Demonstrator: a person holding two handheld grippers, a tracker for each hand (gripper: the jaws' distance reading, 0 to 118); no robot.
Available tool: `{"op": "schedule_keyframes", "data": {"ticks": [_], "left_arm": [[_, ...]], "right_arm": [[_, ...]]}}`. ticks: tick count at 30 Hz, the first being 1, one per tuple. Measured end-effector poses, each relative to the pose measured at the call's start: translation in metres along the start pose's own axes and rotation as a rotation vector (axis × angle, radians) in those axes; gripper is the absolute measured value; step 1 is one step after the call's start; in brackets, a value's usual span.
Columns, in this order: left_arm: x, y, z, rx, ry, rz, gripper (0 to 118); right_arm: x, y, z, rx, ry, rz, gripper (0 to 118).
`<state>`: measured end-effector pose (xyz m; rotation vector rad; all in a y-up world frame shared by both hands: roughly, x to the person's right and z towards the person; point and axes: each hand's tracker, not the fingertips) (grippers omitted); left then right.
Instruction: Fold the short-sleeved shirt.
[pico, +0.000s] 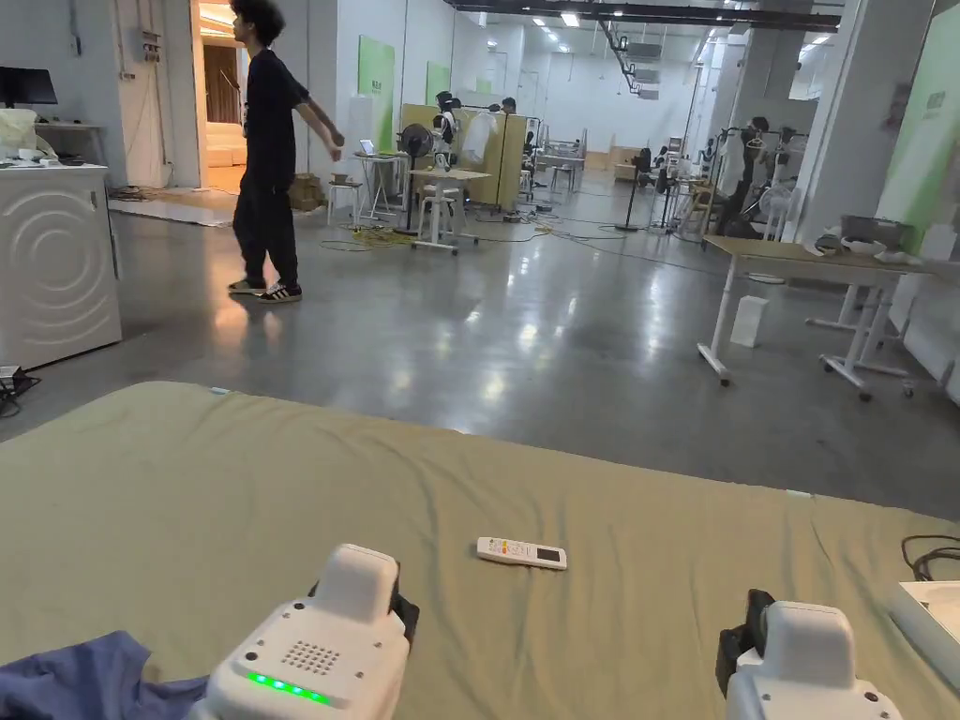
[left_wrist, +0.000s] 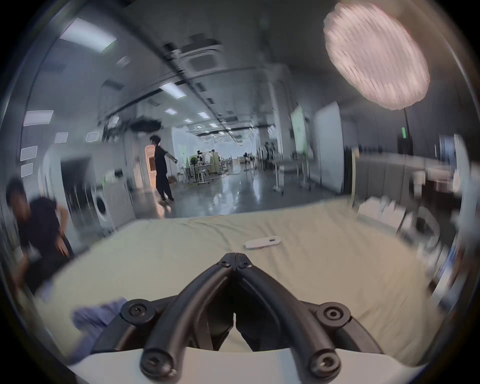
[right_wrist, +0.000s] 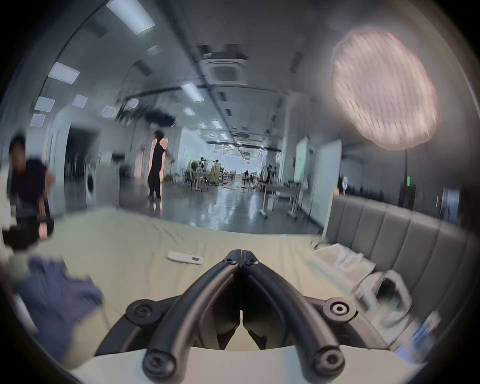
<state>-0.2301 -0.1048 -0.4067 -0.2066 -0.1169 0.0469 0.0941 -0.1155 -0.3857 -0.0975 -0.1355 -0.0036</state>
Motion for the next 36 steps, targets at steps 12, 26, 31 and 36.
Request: {"op": "schedule_keyframes", "data": {"ticks": [12,26,31,36], "left_arm": [[-0.021,0.0,-0.003,0.039,0.022,0.102,2],[-0.155,-0.068,0.04,-0.413,0.126,0.084,55],[-0.226,-0.098,0.037,-0.597,0.207,0.167,64],[-0.268,-0.134,0.011,-0.765,0.215,0.26,64]], "right_arm": [[0.004,0.001,0.0,-0.061,-0.017,-0.069,0],[-0.04,-0.026,-0.014,-0.222,0.094,0.035,0],[-0.054,-0.045,-0.022,-0.296,0.104,0.044,0],[-0.065,-0.058,-0.027,-0.355,0.108,0.05,0]]}}
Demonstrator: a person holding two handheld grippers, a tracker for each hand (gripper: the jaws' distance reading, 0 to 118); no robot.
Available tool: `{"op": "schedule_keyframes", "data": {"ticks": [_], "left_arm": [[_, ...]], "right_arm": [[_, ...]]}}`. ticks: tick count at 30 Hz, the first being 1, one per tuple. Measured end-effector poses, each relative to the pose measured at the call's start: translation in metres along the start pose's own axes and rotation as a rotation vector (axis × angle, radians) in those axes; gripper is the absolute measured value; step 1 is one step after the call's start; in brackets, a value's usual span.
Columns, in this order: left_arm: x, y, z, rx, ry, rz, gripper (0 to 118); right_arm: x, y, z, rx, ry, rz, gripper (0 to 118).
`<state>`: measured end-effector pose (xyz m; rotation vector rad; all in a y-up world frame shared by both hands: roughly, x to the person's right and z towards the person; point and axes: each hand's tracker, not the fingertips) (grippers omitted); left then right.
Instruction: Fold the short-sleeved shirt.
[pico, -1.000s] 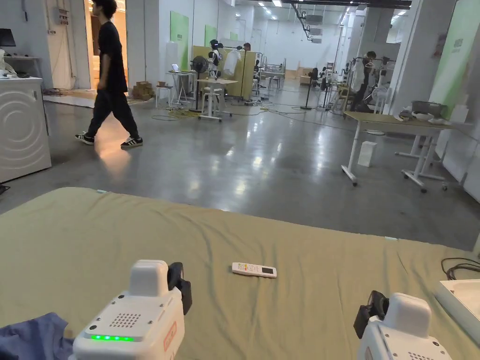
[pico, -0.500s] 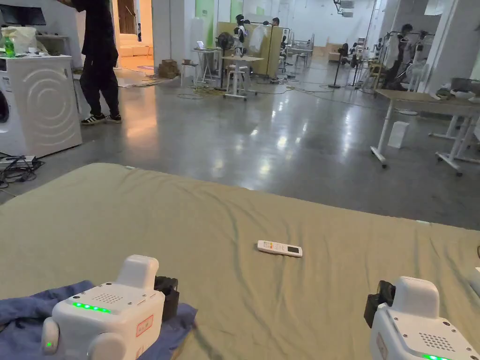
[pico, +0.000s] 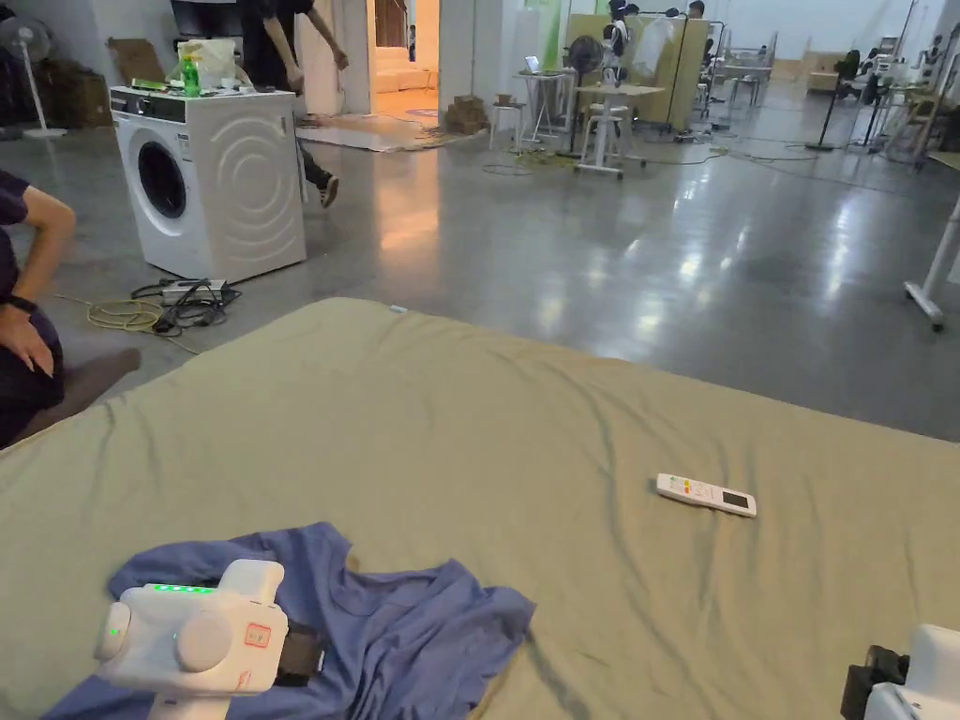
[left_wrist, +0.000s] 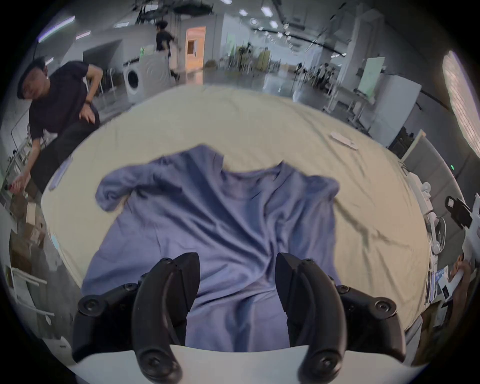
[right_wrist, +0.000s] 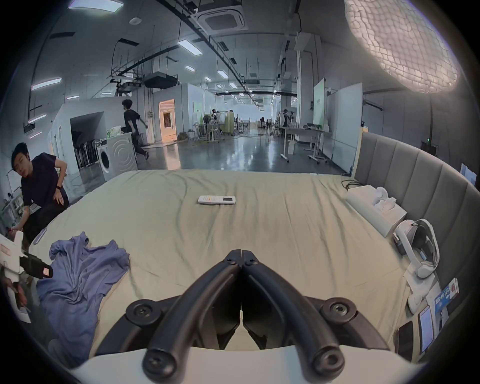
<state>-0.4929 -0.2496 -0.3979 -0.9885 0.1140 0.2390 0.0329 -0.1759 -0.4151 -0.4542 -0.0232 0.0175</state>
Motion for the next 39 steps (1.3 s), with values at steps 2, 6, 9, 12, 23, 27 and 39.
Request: {"op": "schedule_keyframes", "data": {"ticks": [2,6,9,12,23,27,39], "left_arm": [[-0.004,0.0,-0.022,-0.031,0.002,0.013,64],[0.005,-0.007,-0.059,-0.121,-0.066,0.001,64],[0.017,-0.024,-0.084,-0.219,-0.034,-0.057,65],[0.032,-0.034,-0.073,-0.09,0.045,-0.156,65],[0.05,-0.035,-0.071,-0.081,0.129,-0.155,30],[0.031,-0.03,-0.063,-0.019,0.129,-0.106,7],[0.011,-0.007,0.032,0.298,-0.074,0.021,4]], "right_arm": [[-0.003,-0.004,-0.002,-0.012,0.002,0.005,0],[-0.006,-0.01,-0.003,-0.031,-0.003,0.028,0],[-0.007,-0.012,-0.006,-0.049,-0.011,0.042,0],[-0.005,-0.014,-0.009,-0.064,-0.017,0.048,0],[-0.014,-0.022,-0.012,-0.099,-0.004,0.063,0],[-0.014,-0.025,-0.012,-0.106,-0.004,0.065,0],[-0.01,-0.023,-0.009,-0.099,-0.006,0.045,0]]}}
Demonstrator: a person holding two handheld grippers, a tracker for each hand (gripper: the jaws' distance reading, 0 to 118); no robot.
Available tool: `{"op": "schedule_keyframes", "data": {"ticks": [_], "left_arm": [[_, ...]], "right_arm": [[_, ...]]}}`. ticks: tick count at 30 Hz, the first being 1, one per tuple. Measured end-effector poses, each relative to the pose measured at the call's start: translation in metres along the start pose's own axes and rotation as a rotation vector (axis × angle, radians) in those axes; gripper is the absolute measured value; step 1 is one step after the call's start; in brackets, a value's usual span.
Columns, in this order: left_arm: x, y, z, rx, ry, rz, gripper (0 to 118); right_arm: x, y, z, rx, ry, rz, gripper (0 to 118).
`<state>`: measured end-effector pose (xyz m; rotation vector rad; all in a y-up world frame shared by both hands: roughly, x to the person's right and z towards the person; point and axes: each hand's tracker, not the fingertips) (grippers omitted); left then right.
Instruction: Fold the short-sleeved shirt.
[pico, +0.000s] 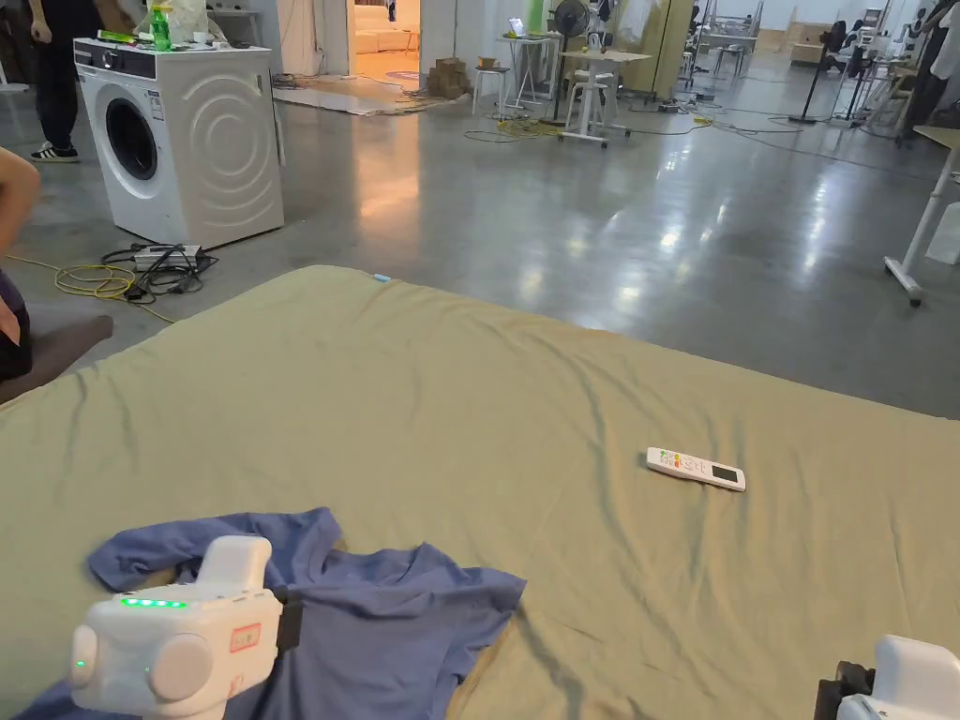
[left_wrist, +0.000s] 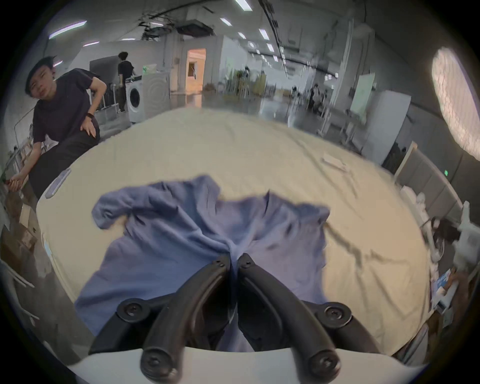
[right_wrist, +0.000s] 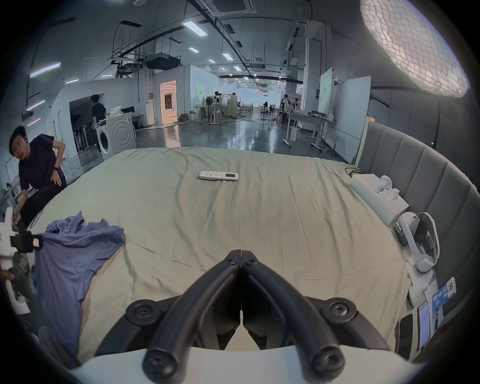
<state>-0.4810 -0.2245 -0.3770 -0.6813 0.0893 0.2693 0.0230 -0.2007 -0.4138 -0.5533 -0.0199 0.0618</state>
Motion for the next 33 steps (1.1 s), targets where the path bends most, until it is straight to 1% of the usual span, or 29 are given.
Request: {"op": "schedule_keyframes", "data": {"ticks": [2,6,9,11,13,15,19,21,26,29,33], "left_arm": [[-0.002,0.016,0.019,0.053,0.003,0.024,4],[0.0,0.036,0.039,0.116,0.01,-0.047,3],[0.005,0.043,0.049,0.137,0.021,-0.075,3],[0.008,0.054,0.061,0.151,-0.027,-0.046,3],[0.015,0.065,0.07,0.205,-0.016,-0.074,3],[0.027,0.085,0.083,0.238,-0.055,-0.09,3],[0.063,0.122,0.103,0.325,-0.092,-0.127,3],[0.094,0.135,0.116,0.342,-0.137,-0.135,3],[0.159,0.163,0.124,0.391,-0.197,-0.216,3],[0.202,0.173,0.122,0.401,-0.265,-0.257,3],[0.269,0.176,0.111,0.379,-0.398,-0.295,3]], "right_arm": [[0.0,0.001,0.001,0.01,0.004,-0.001,0],[0.004,0.004,0.005,0.029,0.003,-0.022,0],[0.007,0.006,0.008,0.04,0.002,-0.036,0],[0.009,0.006,0.01,0.051,-0.001,-0.039,0],[0.013,0.008,0.013,0.06,-0.003,-0.046,0],[0.018,0.01,0.016,0.07,-0.001,-0.059,0],[0.029,0.016,0.025,0.103,-0.009,-0.084,0],[0.038,0.019,0.032,0.13,-0.016,-0.098,0],[0.067,0.032,0.054,0.189,-0.044,-0.108,0],[0.089,0.038,0.07,0.232,-0.076,-0.118,0],[0.12,0.043,0.09,0.266,-0.128,-0.121,0]]}}
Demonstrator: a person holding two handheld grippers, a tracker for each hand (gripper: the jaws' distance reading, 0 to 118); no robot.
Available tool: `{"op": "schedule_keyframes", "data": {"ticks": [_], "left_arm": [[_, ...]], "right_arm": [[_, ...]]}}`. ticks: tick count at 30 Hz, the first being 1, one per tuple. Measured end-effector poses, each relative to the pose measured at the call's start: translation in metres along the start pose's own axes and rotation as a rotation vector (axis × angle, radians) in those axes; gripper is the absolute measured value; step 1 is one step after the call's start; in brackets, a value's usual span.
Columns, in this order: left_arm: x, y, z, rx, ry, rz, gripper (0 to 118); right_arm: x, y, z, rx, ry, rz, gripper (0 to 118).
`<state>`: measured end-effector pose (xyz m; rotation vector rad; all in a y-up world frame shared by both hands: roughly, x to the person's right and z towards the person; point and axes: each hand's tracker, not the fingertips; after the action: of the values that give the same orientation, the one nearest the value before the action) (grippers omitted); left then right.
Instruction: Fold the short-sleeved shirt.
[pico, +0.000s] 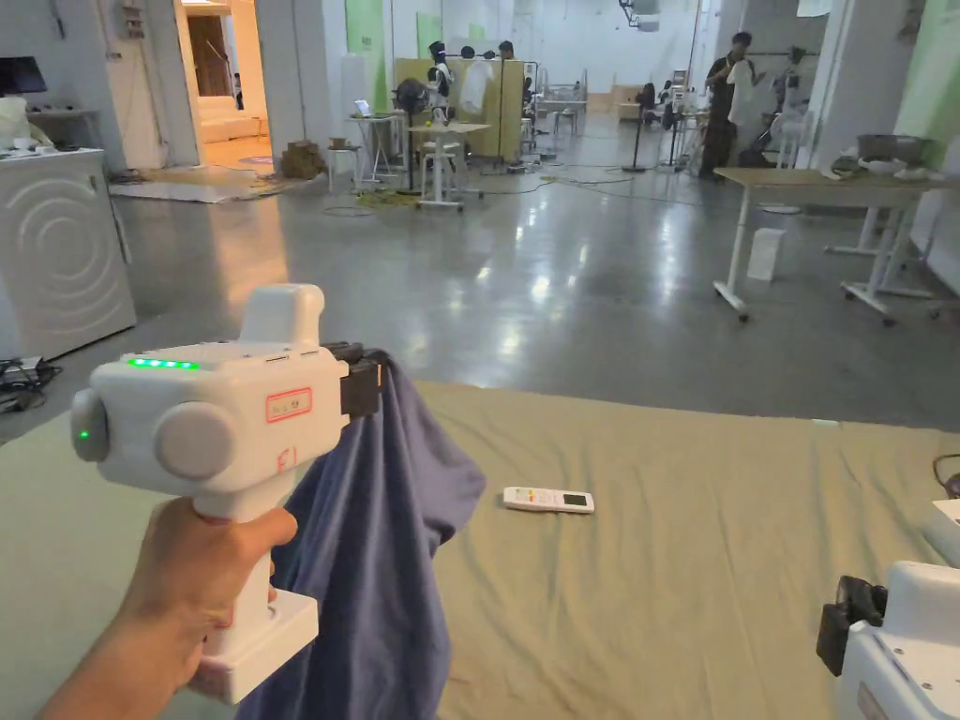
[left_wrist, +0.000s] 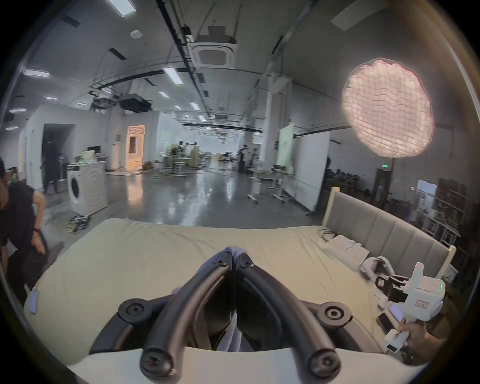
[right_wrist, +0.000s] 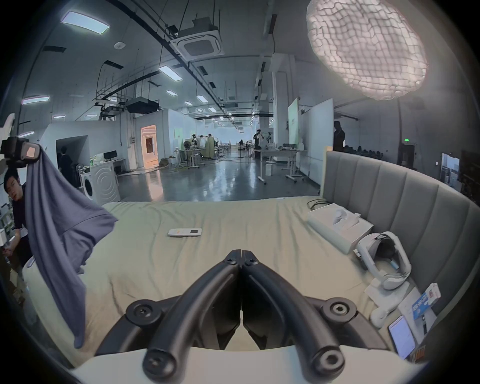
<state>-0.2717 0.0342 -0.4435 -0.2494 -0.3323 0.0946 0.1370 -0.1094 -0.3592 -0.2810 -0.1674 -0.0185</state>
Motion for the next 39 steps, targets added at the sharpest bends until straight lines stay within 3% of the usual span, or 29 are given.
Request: {"op": "schedule_keyframes", "data": {"ticks": [5,11,20,23,24,25,26,28,36,38,39], "left_arm": [[0.074,-0.014,-0.052,-0.049,-0.17,-0.02,3],[0.167,-0.086,-0.108,-0.217,-0.333,-0.032,3],[0.231,-0.209,-0.135,-0.437,-0.39,-0.055,4],[0.23,-0.218,-0.129,-0.444,-0.373,-0.056,24],[0.226,-0.215,-0.124,-0.428,-0.362,-0.056,44],[0.222,-0.212,-0.119,-0.403,-0.341,-0.046,55],[0.215,-0.207,-0.114,-0.374,-0.336,-0.026,56],[0.199,-0.191,-0.099,-0.29,-0.318,0.034,56],[0.121,-0.145,-0.025,0.017,-0.018,0.019,54],[0.104,-0.141,-0.009,0.051,0.063,0.018,44],[0.095,-0.141,-0.004,0.063,0.1,0.022,29]], "right_arm": [[0.04,0.005,0.016,0.026,-0.073,-0.004,0],[0.078,-0.004,0.029,0.012,-0.141,-0.013,0],[0.097,-0.033,0.032,-0.056,-0.164,-0.027,0],[0.094,-0.037,0.029,-0.074,-0.155,-0.033,0],[0.092,-0.037,0.028,-0.075,-0.149,-0.033,0],[0.09,-0.037,0.028,-0.073,-0.143,-0.031,0],[0.087,-0.035,0.028,-0.071,-0.139,-0.027,0],[0.08,-0.031,0.026,-0.057,-0.124,-0.015,0],[0.043,-0.005,0.029,0.071,-0.062,-0.011,0],[0.034,0.001,0.031,0.109,-0.044,-0.013,0],[0.029,0.004,0.032,0.12,-0.04,-0.012,0]]}}
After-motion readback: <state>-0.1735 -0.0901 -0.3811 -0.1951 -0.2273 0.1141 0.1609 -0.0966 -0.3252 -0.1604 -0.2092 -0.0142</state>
